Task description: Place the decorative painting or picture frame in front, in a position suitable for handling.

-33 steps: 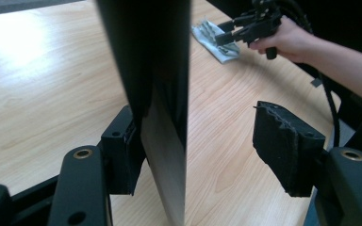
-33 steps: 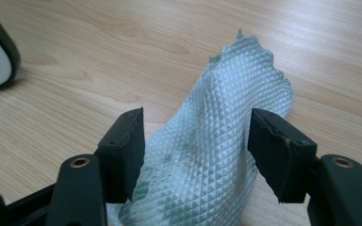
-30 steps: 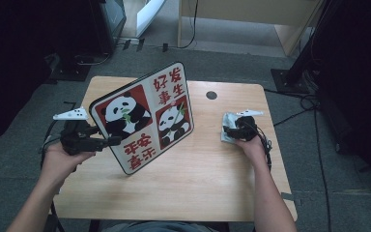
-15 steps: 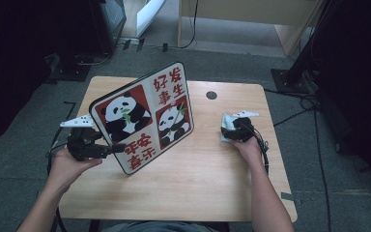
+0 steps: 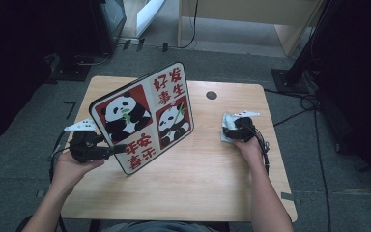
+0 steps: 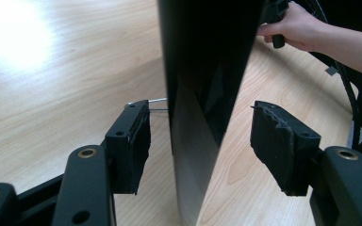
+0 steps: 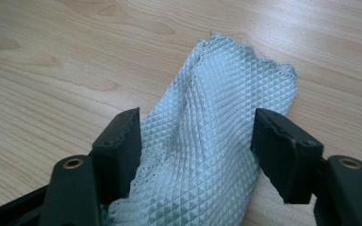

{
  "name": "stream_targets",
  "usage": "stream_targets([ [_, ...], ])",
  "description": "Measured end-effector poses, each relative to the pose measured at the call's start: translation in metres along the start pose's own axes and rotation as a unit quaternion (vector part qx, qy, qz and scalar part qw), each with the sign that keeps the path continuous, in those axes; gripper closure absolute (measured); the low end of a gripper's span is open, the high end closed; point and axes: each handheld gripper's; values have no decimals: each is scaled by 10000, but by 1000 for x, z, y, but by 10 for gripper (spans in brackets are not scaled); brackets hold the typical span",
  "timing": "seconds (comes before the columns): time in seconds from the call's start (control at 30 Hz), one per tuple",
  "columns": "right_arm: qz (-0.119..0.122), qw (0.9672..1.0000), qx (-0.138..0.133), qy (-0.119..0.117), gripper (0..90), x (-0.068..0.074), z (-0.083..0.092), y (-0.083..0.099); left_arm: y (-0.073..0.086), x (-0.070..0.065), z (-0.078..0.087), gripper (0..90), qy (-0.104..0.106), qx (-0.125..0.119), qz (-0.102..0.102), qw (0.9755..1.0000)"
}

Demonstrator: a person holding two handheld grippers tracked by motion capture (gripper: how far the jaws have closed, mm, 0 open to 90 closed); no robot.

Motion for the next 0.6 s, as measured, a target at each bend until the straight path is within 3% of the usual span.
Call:
stream_targets([
  [0.23, 169, 9998, -41, 106, 388, 2, -1, 3, 4, -2, -4, 418, -70, 9, -46, 10000],
  [0.33, 188, 9997, -102, 108, 399, 2, -1, 4, 4, -1, -4, 423, 8, -17, -49, 10000],
  [0.47, 153, 9997, -131, 121, 439, 3, -1, 5, 4, 1, -2, 475, -12, -74, 65, 10000],
  [0.6, 130, 9997, -157, 135, 488, 3, 0, 5, 7, 4, -4, 454, -6, -132, 155, 9998],
])
Point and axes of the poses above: each handheld gripper's, and its own axes: z roughly backward along the jaws, y roughly out of its underside, x roughly to its left, and after that the axes turned 4 degrees about z, right-handed
